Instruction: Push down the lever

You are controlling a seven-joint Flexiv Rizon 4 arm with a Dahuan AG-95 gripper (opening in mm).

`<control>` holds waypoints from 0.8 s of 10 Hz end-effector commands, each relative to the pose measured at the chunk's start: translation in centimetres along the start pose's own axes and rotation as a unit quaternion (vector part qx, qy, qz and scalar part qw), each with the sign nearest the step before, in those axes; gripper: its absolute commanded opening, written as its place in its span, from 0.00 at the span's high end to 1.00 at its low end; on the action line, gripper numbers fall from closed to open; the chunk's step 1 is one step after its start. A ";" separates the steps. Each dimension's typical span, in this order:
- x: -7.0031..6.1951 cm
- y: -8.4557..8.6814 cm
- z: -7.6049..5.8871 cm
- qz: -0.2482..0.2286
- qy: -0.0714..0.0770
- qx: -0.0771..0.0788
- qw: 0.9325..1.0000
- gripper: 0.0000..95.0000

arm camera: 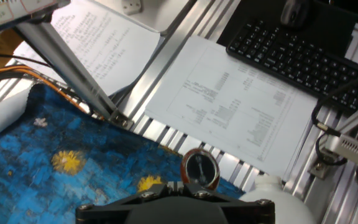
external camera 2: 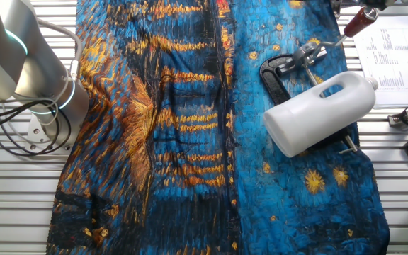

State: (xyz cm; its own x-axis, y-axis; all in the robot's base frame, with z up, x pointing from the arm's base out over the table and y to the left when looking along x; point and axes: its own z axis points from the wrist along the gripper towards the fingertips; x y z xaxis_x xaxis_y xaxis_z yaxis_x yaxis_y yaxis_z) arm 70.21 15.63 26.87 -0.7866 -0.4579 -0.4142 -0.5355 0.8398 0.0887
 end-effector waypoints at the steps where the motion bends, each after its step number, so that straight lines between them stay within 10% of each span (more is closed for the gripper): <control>1: -0.1 0.0 0.1 0.000 0.000 0.000 1.000 1.00; 8: 0.2 -1.0 0.7 -0.003 -0.007 -0.012 1.000 1.00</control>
State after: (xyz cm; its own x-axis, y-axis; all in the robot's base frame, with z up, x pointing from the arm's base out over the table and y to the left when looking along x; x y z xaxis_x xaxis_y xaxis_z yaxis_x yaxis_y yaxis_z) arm 71.03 14.92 26.08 -0.7942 -0.4526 -0.4054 -0.5324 0.8399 0.1055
